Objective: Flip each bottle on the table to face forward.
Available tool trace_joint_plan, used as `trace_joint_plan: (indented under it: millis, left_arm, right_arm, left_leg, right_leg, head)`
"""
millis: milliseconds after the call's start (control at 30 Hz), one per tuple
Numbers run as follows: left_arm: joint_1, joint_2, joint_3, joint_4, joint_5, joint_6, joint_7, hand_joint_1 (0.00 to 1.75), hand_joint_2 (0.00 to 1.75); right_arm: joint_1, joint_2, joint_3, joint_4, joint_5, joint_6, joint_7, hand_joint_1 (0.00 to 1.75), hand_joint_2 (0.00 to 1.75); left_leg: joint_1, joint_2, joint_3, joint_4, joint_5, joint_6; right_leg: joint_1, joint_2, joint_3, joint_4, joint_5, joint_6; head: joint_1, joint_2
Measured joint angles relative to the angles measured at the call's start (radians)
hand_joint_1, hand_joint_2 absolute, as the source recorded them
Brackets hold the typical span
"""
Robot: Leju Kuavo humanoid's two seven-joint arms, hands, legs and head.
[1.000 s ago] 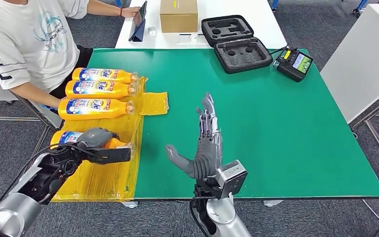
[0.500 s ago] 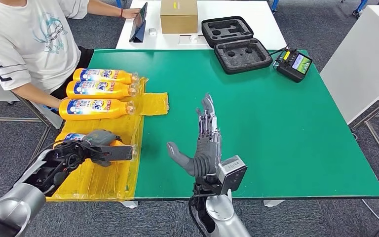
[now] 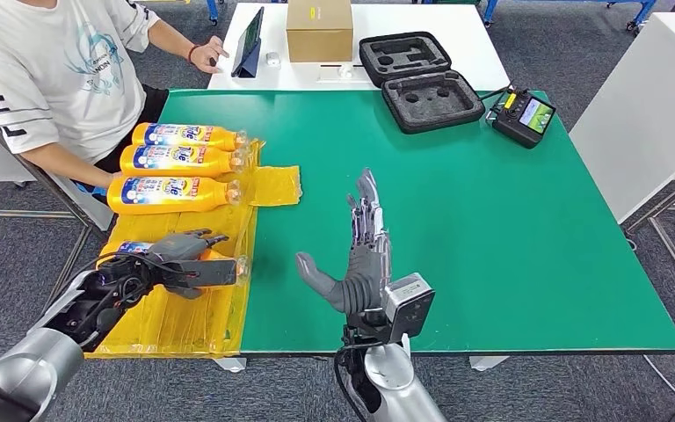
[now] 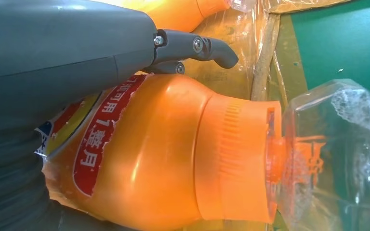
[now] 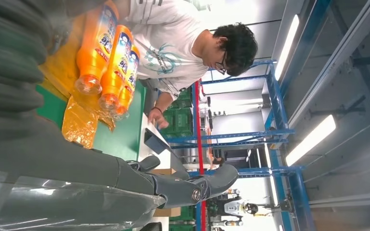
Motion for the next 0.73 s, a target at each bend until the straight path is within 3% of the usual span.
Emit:
trace_joint_plan:
  millis: [133, 300, 533, 733]
  left_arm:
    - [0.009, 0.0, 0.002, 0.0, 0.039, -0.008, 0.012, 0.0, 0.0]
    - [0.027, -0.005, 0.037, -0.007, 0.206, -0.054, 0.03, 0.0, 0.0]
    - [0.065, -0.043, 0.166, -0.012, 0.534, -0.081, 0.079, 0.0, 0.0]
    - [0.098, -0.088, 0.28, -0.007, 0.758, -0.06, 0.045, 0.0, 0.0]
  right_arm:
    - [-0.002, 0.0, -0.001, 0.008, -0.003, 0.0, 0.0, 0.0, 1.75]
    - [-0.008, 0.0, -0.005, 0.031, -0.006, -0.001, 0.0, 0.0, 1.75]
    - [-0.015, 0.0, -0.002, 0.064, 0.001, -0.007, 0.0, 0.0, 1.75]
    - [-0.024, 0.0, 0.015, 0.087, 0.018, -0.015, 0.006, 0.0, 1.75]
  left_leg:
    - [0.0, 0.0, 0.001, 0.0, 0.0, 0.0]
    - [0.0, 0.0, 0.003, 0.0, 0.0, 0.0]
    - [0.0, -0.002, 0.004, 0.0, 0.0, 0.0]
    - [0.0, -0.006, 0.004, 0.0, 0.001, 0.001]
  right_leg:
    - [0.0, 0.0, 0.001, 0.0, 0.0, 0.0]
    - [0.0, 0.0, 0.003, 0.0, 0.0, 0.0]
    - [-0.001, -0.004, 0.005, 0.0, -0.001, 0.0]
    - [-0.001, -0.005, 0.005, 0.0, -0.001, 0.0]
  head:
    - [0.0, 0.0]
    - [0.0, 0.0]
    - [0.0, 0.0]
    - [0.0, 0.0]
